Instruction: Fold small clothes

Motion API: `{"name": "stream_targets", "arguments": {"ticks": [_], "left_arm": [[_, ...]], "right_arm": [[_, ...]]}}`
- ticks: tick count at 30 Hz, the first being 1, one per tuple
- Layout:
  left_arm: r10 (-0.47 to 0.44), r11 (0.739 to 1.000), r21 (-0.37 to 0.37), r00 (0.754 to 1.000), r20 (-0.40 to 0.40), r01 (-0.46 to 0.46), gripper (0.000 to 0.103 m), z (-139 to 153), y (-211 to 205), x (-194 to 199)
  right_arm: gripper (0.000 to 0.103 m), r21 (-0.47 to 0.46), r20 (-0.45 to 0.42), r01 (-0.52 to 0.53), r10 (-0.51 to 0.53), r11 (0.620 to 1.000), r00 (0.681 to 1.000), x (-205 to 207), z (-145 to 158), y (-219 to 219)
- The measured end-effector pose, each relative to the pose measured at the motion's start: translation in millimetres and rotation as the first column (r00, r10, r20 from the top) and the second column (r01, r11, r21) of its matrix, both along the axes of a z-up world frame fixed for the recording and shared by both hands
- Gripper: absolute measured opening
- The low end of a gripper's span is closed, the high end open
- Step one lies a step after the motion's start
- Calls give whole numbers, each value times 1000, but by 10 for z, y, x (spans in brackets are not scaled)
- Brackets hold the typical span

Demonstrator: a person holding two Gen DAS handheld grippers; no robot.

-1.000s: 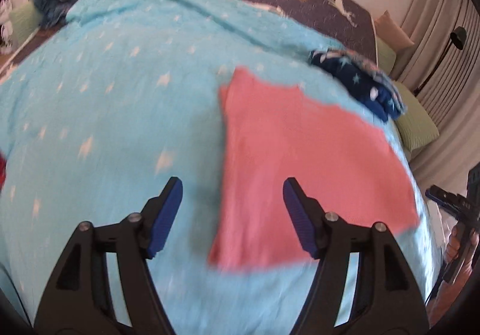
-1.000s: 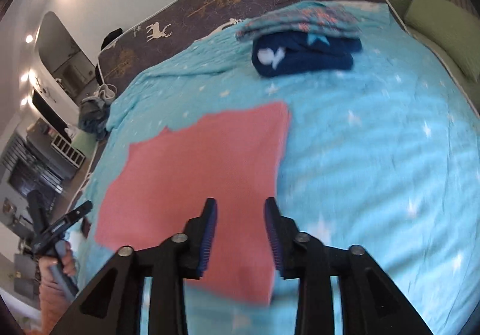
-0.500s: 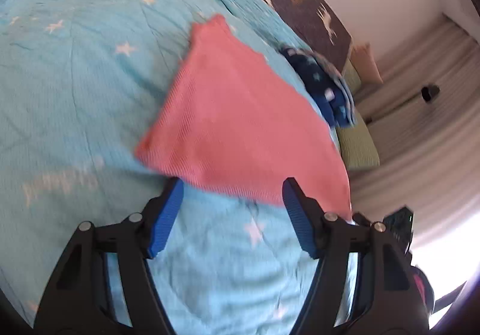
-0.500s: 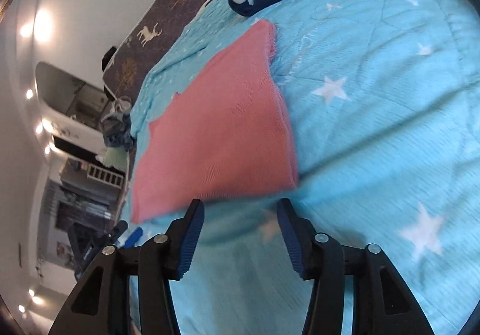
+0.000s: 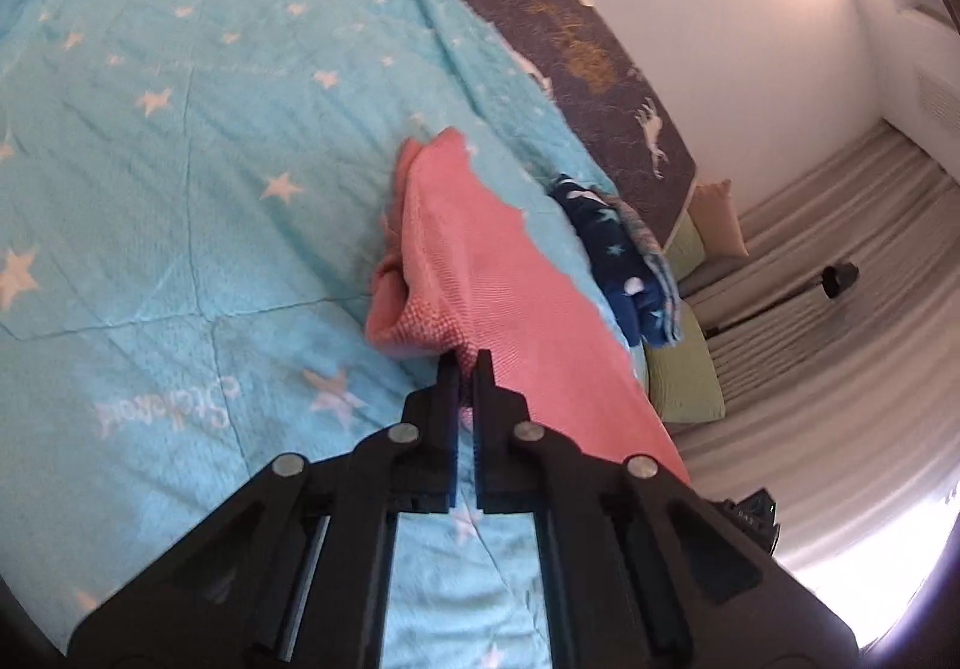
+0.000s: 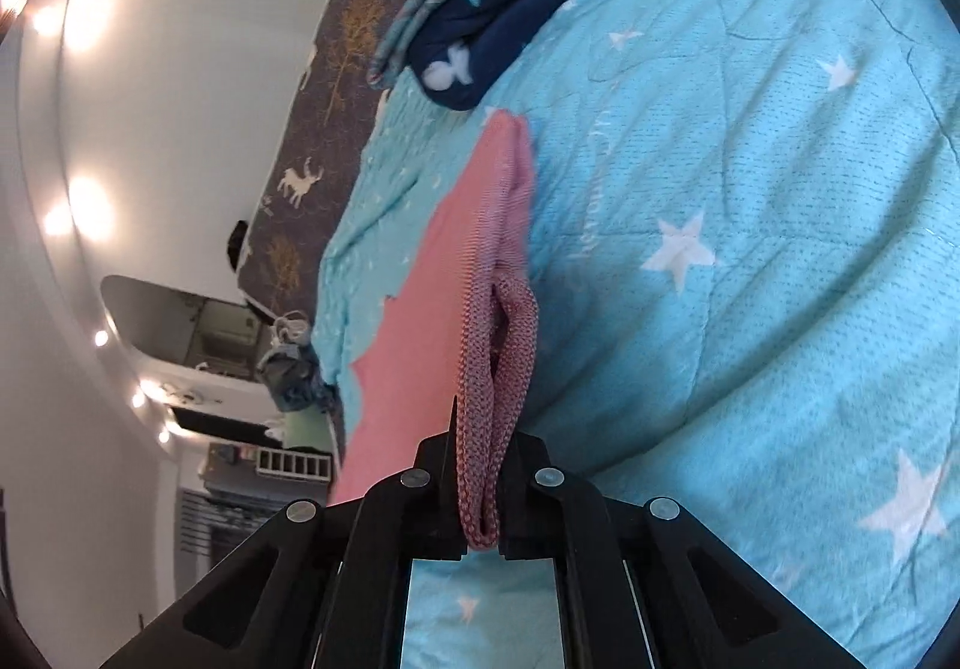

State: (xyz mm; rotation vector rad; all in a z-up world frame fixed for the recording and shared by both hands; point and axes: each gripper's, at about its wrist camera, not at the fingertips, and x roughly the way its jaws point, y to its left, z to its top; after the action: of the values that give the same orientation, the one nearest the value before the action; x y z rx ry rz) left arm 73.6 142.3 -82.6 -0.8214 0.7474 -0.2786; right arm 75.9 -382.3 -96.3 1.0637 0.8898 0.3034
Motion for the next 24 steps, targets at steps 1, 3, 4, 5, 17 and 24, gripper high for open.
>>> {"name": "stream_targets", "arguments": {"ticks": [1,3,4,5,17,24], "left_arm": [[-15,1000,8,1000,20,15,4,75,0,-77],[-44,999,21,998,47,44,4,178,-19,-226],[-60,998,32,997,50,58,4,212,-40,-304],[-73,996,48,996,49,71,4,222,-63,-379],[-96,981,150,983,-156,119,5,-162,-40,-993],[-78,981,166,987,-141,101,57,-152,12,-976]], "right_arm": [[4,-1,13,-11,11,1000,1000,-30,58,21],[4,-29,34,-27,28,999,999,-146,191,41],[4,-43,41,-31,33,999,999,-211,240,33],[4,-59,45,-33,35,998,998,-298,289,9],[13,-282,-146,-3,-40,959,988,-1032,-32,-356],[27,-546,-9,56,-72,836,997,-1155,517,-222]]}}
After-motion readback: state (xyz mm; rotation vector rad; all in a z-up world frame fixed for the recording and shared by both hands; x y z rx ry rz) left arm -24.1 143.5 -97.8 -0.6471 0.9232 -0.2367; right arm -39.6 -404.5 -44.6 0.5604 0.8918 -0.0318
